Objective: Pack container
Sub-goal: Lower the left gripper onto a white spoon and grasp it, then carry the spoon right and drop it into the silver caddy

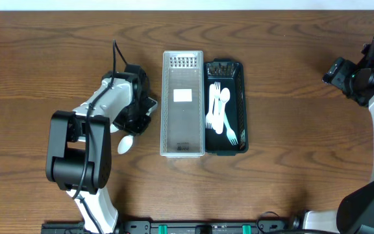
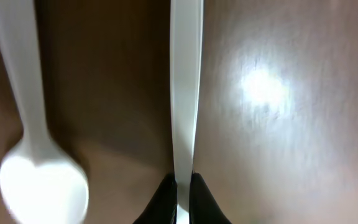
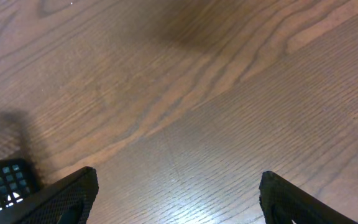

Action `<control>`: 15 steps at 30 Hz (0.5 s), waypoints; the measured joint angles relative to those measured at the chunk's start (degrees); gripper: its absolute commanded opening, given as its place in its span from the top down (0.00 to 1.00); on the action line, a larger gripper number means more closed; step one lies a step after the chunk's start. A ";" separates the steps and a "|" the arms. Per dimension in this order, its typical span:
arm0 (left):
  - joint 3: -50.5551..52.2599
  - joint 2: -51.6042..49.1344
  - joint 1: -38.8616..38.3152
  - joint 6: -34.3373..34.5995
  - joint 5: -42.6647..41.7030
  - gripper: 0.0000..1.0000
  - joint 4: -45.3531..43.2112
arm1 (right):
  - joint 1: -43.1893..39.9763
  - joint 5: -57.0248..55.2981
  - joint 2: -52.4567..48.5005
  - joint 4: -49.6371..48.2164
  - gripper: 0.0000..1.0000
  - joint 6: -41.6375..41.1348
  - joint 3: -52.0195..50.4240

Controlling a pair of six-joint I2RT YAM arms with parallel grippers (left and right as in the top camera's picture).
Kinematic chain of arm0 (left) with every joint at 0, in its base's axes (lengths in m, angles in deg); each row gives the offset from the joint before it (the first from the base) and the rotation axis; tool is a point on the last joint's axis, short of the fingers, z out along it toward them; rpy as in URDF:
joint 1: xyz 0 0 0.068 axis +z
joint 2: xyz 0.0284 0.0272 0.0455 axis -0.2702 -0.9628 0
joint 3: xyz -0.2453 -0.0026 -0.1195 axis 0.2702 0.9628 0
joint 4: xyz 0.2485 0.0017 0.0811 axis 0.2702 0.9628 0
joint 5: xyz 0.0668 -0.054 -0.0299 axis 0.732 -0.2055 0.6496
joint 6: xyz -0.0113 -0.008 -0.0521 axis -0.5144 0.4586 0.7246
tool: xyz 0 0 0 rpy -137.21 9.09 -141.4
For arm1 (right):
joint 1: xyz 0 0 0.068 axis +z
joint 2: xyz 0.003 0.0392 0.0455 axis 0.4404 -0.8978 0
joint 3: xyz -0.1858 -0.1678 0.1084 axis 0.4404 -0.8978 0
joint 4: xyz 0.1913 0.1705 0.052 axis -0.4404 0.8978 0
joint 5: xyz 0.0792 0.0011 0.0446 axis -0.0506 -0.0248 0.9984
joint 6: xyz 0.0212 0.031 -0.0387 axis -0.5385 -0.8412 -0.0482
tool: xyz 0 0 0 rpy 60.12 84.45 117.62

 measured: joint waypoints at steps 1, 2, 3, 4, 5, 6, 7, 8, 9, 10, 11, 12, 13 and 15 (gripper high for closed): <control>-0.92 0.22 0.00 0.59 0.52 0.94 1.90 | 0.00 0.00 0.00 0.02 0.15 0.00 0.00; -1.99 0.55 0.00 1.20 0.83 0.94 3.56 | 0.00 0.00 0.00 0.00 0.14 0.00 0.00; -3.34 0.92 0.00 1.88 1.05 0.94 5.44 | 0.00 0.00 0.00 0.02 0.14 0.00 0.00; -5.11 1.75 0.00 2.89 1.25 0.94 7.17 | 0.00 0.00 0.00 0.02 0.14 0.00 0.00; -6.62 2.67 0.00 3.65 1.44 0.94 8.55 | 0.00 0.02 0.00 0.02 0.14 0.00 0.00; -8.31 4.02 0.00 4.42 1.64 0.94 10.01 | 0.00 0.07 0.00 0.00 0.14 0.00 0.00; -9.44 5.22 0.00 4.98 1.79 0.94 10.91 | 0.00 0.13 0.00 0.00 0.14 0.00 0.00; -10.49 6.64 0.00 5.55 1.88 0.94 11.78 | 0.00 0.26 0.00 0.00 0.14 0.00 0.00; -11.41 8.15 -0.02 6.23 1.88 0.94 12.70 | 0.00 0.39 0.00 0.00 0.14 0.00 0.00; -12.17 9.79 -0.04 7.15 1.92 0.94 13.42 | 0.00 0.55 0.00 0.00 0.15 0.00 0.00; -12.83 11.34 -0.17 8.20 1.90 0.94 14.03 | 0.00 0.68 0.00 0.00 0.14 0.00 0.00; -13.35 12.81 -0.33 9.33 1.77 0.94 14.56 | 0.00 0.87 0.00 0.00 0.15 0.00 0.00; -13.84 14.34 -0.68 10.60 1.36 0.94 14.80 | 0.00 0.98 0.00 0.00 0.15 0.00 0.00; -14.47 16.79 -1.68 12.52 -0.76 0.94 14.69 | 0.00 1.09 0.00 0.00 0.14 0.00 0.00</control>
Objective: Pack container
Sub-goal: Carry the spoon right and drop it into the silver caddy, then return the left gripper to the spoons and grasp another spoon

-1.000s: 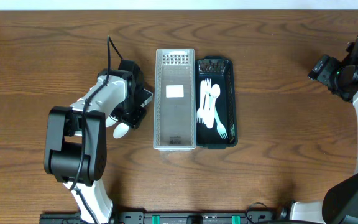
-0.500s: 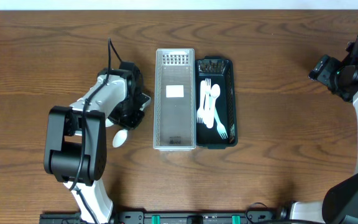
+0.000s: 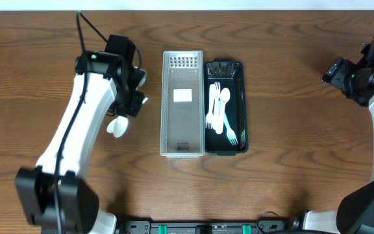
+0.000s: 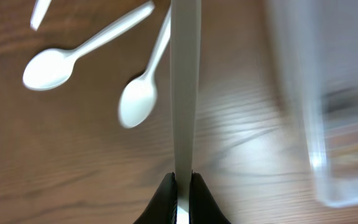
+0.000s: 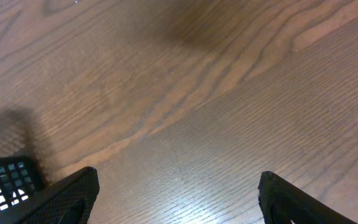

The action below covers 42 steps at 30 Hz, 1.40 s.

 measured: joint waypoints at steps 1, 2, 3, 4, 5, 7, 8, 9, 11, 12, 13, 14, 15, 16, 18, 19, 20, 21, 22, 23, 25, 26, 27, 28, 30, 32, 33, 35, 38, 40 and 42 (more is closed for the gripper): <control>-0.26 1.07 -0.66 0.83 -1.18 0.94 -0.28 | 0.00 0.04 0.00 0.02 0.14 0.00 0.00; -0.44 2.25 -1.51 1.90 -2.34 0.94 -0.96 | 0.00 0.04 0.00 0.02 0.14 0.00 0.00; -0.55 3.58 -2.54 3.45 -3.58 0.94 -2.08 | 0.00 0.07 0.00 0.04 0.14 0.00 0.00; -0.61 4.48 -3.39 4.85 -4.55 0.94 -3.23 | 0.00 0.07 0.00 0.07 0.14 0.00 0.00; -0.74 5.31 -4.31 6.51 -5.49 0.94 -4.63 | 0.00 0.09 0.00 0.07 0.14 0.00 0.00; -0.98 6.16 -5.92 9.90 -7.08 0.94 -6.84 | 0.00 0.11 0.00 0.09 0.14 0.00 0.00; -1.01 6.29 -6.78 11.80 -7.72 0.94 -8.07 | 0.00 0.15 0.00 0.09 0.14 0.00 0.00; -1.01 6.21 -7.67 13.92 -8.20 0.94 -9.27 | 0.00 0.17 0.00 0.13 0.14 0.00 0.00; -0.98 5.73 -9.07 17.20 -8.87 0.94 -11.54 | 0.00 0.17 0.00 0.33 0.14 0.00 0.00; -0.94 5.22 -9.86 19.39 -9.11 0.94 -13.03 | 0.00 0.20 0.00 0.59 0.14 0.00 0.00; -0.92 4.68 -10.47 21.38 -9.29 0.94 -14.23 | 0.00 0.20 0.00 0.76 0.14 0.00 0.00; -0.79 3.98 -11.08 23.17 -9.46 0.94 -15.02 | 0.00 0.20 0.00 0.92 0.14 0.00 0.00; -0.57 2.91 -11.61 25.00 -9.62 0.94 -15.52 | 0.00 0.20 0.00 1.07 0.14 0.00 0.00; -0.39 1.68 -11.96 26.56 -9.70 0.94 -15.74 | 0.00 0.20 0.00 1.20 0.14 0.00 0.00; -0.24 -1.79 -12.37 28.81 -9.88 0.93 -15.85 | 0.00 0.20 0.00 1.31 0.14 0.00 0.00; -0.20 -3.52 -12.41 29.57 -9.92 0.93 -16.00 | 0.00 0.20 0.00 1.31 0.14 0.00 0.00; -0.15 -5.60 -12.50 30.25 -10.10 0.92 -16.26 | 0.00 0.20 0.00 1.31 0.14 0.00 0.00; -0.02 -7.48 -12.52 30.73 -10.14 0.89 -16.48 | 0.00 0.20 0.00 1.33 0.14 0.00 0.00; 0.13 -8.87 -12.52 31.08 -10.16 0.83 -16.61 | 0.00 0.20 0.00 1.33 0.14 0.00 0.00; 0.44 -10.16 -12.52 31.43 -10.23 0.72 -16.65 | 0.00 0.20 0.00 1.36 0.14 0.00 0.00; 0.87 -11.39 -12.48 31.82 -10.36 0.52 -16.24 | 0.00 0.20 0.00 1.40 0.14 0.00 0.00; 0.87 -11.47 -12.41 31.54 -10.54 0.38 -15.82 | 0.00 0.20 0.00 1.42 0.14 0.00 0.00; 0.68 -11.32 -12.26 31.28 -10.71 0.31 -15.06 | 0.00 0.20 0.00 1.44 0.14 0.00 0.00; 0.37 -11.17 -12.07 30.91 -10.97 0.30 -14.29 | 0.00 0.20 0.00 1.49 0.14 0.00 0.00; -0.96 -10.60 -11.28 29.42 -11.37 0.29 -12.22 | 0.00 0.20 0.00 1.53 0.14 0.00 0.00; -2.62 -9.55 -10.01 27.43 -11.58 0.29 -10.21 | 0.00 0.20 0.00 1.55 0.13 0.00 0.00; -3.43 -8.63 -9.14 26.27 -11.63 0.29 -9.33 | 0.00 0.20 0.00 1.55 0.13 0.00 0.00; -4.50 -6.21 -6.99 23.54 -11.39 0.29 -8.17 | 0.00 0.20 0.00 1.55 0.12 0.00 0.00; -5.49 -2.73 -3.23 18.73 -9.40 0.29 -6.08 | 0.00 0.20 0.00 1.55 0.12 0.00 0.00; -5.77 -1.49 -0.74 14.03 -7.23 0.29 -4.68 | 0.00 0.20 0.00 1.55 0.12 0.00 0.00; -5.66 -1.57 1.62 7.52 -5.33 0.29 -3.82 | 0.00 0.20 0.00 1.55 0.12 0.00 0.00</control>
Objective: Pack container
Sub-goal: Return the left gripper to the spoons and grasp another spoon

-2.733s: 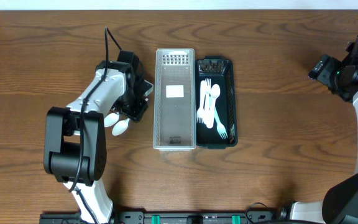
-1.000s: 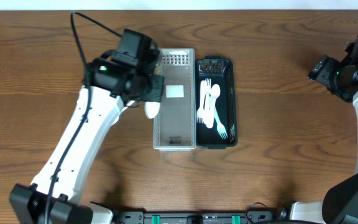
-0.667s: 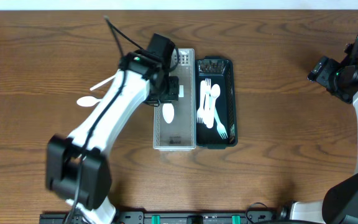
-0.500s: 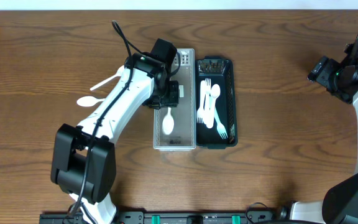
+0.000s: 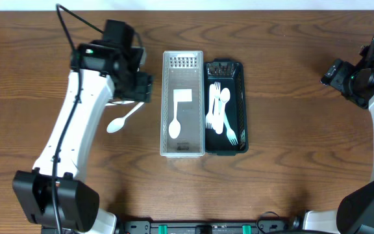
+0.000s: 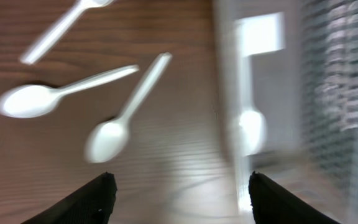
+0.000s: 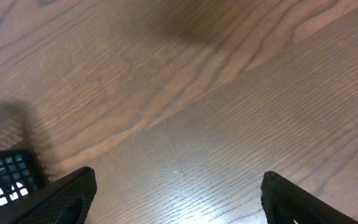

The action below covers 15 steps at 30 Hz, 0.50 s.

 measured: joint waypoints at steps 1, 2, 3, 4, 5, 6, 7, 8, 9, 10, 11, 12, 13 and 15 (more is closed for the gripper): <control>0.31 -0.33 0.81 -3.06 0.61 0.30 -0.04 | 0.00 0.00 0.00 -0.02 0.12 0.00 0.00; 0.81 -0.70 1.49 -6.14 0.96 0.30 -0.09 | 0.00 0.00 0.00 0.00 0.12 0.00 0.00; 1.53 -1.31 2.21 -9.60 1.36 0.30 0.02 | 0.00 0.00 0.00 0.00 0.12 0.00 0.00; 2.19 -1.97 2.73 -12.37 1.70 0.30 0.00 | 0.00 0.00 0.00 -0.02 0.12 0.00 0.00; 2.89 -2.99 3.30 -15.32 2.03 0.30 -0.02 | 0.00 0.00 0.00 0.00 0.12 0.00 0.00; 3.37 -3.98 3.65 -17.40 2.21 0.30 -0.04 | 0.00 0.00 0.00 0.02 0.12 0.00 0.00; 3.80 -5.38 4.02 -19.76 2.40 0.32 -0.15 | 0.00 0.00 0.00 0.04 0.12 0.00 0.00; 4.09 -6.58 4.22 -21.31 2.51 0.33 -0.35 | 0.00 0.00 0.00 0.07 0.12 0.00 0.00; 4.31 -7.98 4.37 -22.84 2.60 0.36 -0.68 | 0.00 0.00 0.00 0.07 0.12 0.00 0.00; 4.44 -9.25 4.46 -24.00 2.64 0.39 -0.94 | 0.00 0.00 0.00 0.09 0.12 0.00 0.00; 4.52 -10.58 4.48 -25.05 2.78 0.43 -1.36 | 0.00 0.00 0.00 0.11 0.12 0.00 0.00; 4.52 -11.87 4.48 -25.90 2.82 0.47 -1.95 | 0.00 0.00 0.00 0.13 0.12 0.00 0.00; 4.55 -13.20 4.48 -26.77 2.84 0.50 -2.73 | 0.00 0.00 0.00 0.13 0.12 0.00 0.00; 4.55 -15.34 4.46 -27.98 3.02 0.53 -3.78 | 0.00 0.00 0.00 0.17 0.12 0.00 0.00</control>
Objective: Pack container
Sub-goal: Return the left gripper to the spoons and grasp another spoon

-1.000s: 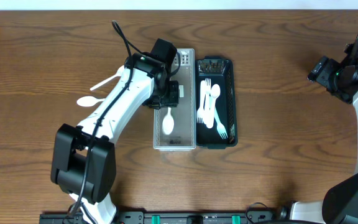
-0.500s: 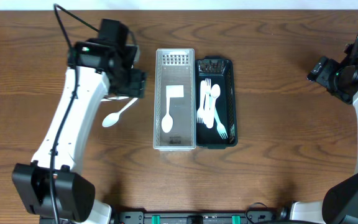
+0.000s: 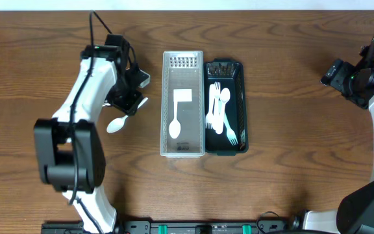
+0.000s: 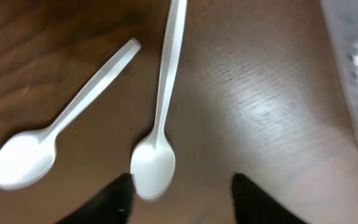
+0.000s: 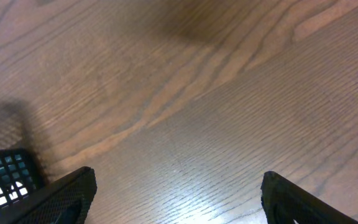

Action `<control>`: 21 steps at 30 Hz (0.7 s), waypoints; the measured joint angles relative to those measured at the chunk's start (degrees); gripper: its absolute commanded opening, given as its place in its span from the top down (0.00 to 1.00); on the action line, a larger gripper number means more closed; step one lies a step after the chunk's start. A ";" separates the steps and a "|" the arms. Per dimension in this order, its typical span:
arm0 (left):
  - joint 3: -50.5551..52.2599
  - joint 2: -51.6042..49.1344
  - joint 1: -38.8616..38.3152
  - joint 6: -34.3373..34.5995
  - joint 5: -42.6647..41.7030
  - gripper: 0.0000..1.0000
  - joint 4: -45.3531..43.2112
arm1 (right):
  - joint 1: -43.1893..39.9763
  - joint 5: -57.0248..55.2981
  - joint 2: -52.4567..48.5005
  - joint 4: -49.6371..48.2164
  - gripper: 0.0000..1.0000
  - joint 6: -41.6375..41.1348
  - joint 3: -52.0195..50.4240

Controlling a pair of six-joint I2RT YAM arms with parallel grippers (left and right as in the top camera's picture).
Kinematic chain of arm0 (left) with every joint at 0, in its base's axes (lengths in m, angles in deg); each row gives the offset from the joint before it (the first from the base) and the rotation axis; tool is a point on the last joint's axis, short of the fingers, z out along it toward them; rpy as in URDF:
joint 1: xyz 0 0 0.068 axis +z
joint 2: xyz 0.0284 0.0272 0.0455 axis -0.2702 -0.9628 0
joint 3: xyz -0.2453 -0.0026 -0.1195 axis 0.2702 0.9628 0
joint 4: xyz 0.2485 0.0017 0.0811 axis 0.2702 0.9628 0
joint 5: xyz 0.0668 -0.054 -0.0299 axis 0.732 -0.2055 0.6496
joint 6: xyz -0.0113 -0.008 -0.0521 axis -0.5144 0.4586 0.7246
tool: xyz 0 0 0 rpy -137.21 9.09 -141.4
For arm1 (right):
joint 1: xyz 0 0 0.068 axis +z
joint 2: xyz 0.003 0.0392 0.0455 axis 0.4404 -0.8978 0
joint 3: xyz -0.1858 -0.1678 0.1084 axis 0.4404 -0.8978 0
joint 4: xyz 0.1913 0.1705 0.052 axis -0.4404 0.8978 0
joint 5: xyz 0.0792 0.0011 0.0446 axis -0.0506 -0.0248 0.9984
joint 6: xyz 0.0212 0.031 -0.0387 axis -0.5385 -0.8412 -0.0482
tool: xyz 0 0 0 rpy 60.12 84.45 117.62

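Note:
A clear plastic container [image 3: 163, 97] stands mid-table with one white spoon [image 3: 175, 121] lying inside. To its left, loose white spoons [image 3: 117, 123] lie on the wood. In the left wrist view one spoon [image 4: 155, 168] has its bowl just ahead of the left fingertip, and another spoon [image 4: 23, 163] lies further left. My left gripper [image 3: 130, 103] [image 4: 182, 202] hovers open over them, holding nothing. My right gripper [image 3: 335, 71] [image 5: 182, 199] is open over bare wood at the far right.
A black tray [image 3: 242, 97] holding white forks and spoons [image 3: 221, 114] sits against the clear container's right side; its corner [image 5: 5, 180] shows in the right wrist view. A white utensil end pokes in at the left edge.
My left gripper, open beside the clear container's left wall before, now sits a little lower and further left, directly over the loose spoons. The right arm has not moved.
My left gripper was shut on a spoon handle low beside the loose spoons. Then it held that spoon above the table near the clear container. Later it was open and a spoon lay in the container. Now it is open over the loose spoons.

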 measured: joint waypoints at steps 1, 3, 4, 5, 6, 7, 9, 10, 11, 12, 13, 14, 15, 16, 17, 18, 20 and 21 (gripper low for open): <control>0.00 -1.20 0.00 -0.46 0.00 0.55 -0.17 | 0.00 0.00 0.00 0.02 0.12 0.00 0.00; 0.00 -3.41 0.02 -0.85 0.00 0.57 -0.20 | 0.00 0.00 0.00 0.07 0.12 0.00 0.00; 0.00 -4.59 0.00 -1.07 0.02 0.57 -0.20 | 0.00 0.00 0.00 0.09 0.12 0.00 0.00; 0.00 -5.55 0.00 -1.16 0.02 0.58 -0.22 | 0.00 0.00 0.00 0.13 0.12 0.00 0.00; 0.00 -6.54 0.02 -1.27 0.02 0.60 -0.28 | 0.00 0.00 0.00 0.15 0.12 0.00 0.00; 0.02 -7.45 0.00 -1.36 0.02 0.61 -0.42 | 0.00 0.00 0.00 0.22 0.12 0.00 0.00; 0.04 -8.87 0.00 -1.70 0.04 0.66 -0.74 | 0.00 0.00 0.00 0.33 0.12 0.00 0.00; 0.04 -9.31 0.00 -1.81 0.28 0.67 -0.85 | 0.00 0.00 0.00 0.37 0.12 0.00 0.00; 0.04 -9.75 0.00 -1.92 0.50 0.68 -1.07 | 0.00 0.00 0.00 0.44 0.12 0.00 0.00; 0.04 -10.08 0.00 -2.08 0.90 0.68 -1.29 | 0.00 0.00 0.00 0.50 0.12 0.00 0.00; 0.04 -10.23 0.02 -2.10 1.27 0.68 -1.36 | 0.00 0.00 0.00 0.50 0.12 0.00 0.00; 0.04 -10.32 0.02 -2.10 1.73 0.68 -1.42 | 0.00 0.00 0.00 0.50 0.12 0.00 0.00; 0.04 -10.34 0.02 -2.10 2.14 0.68 -1.46 | 0.00 0.00 0.00 0.50 0.12 0.00 0.00; 0.04 -10.34 0.02 -2.10 2.36 0.68 -1.51 | 0.00 0.00 0.00 0.48 0.12 0.00 0.00; 0.04 -10.34 0.02 -2.10 2.60 0.68 -1.66 | 0.00 0.00 0.00 0.50 0.12 0.00 0.00; 0.04 -10.34 0.02 -2.10 2.78 0.68 -1.90 | 0.00 0.00 0.00 0.52 0.12 0.00 0.00; 0.04 -10.34 0.02 -2.03 3.02 0.68 -2.36 | 0.00 0.00 0.00 0.63 0.12 0.00 0.00; 0.04 -10.34 0.02 -1.86 3.08 0.68 -2.43 | 0.00 0.00 0.00 0.74 0.12 0.00 0.00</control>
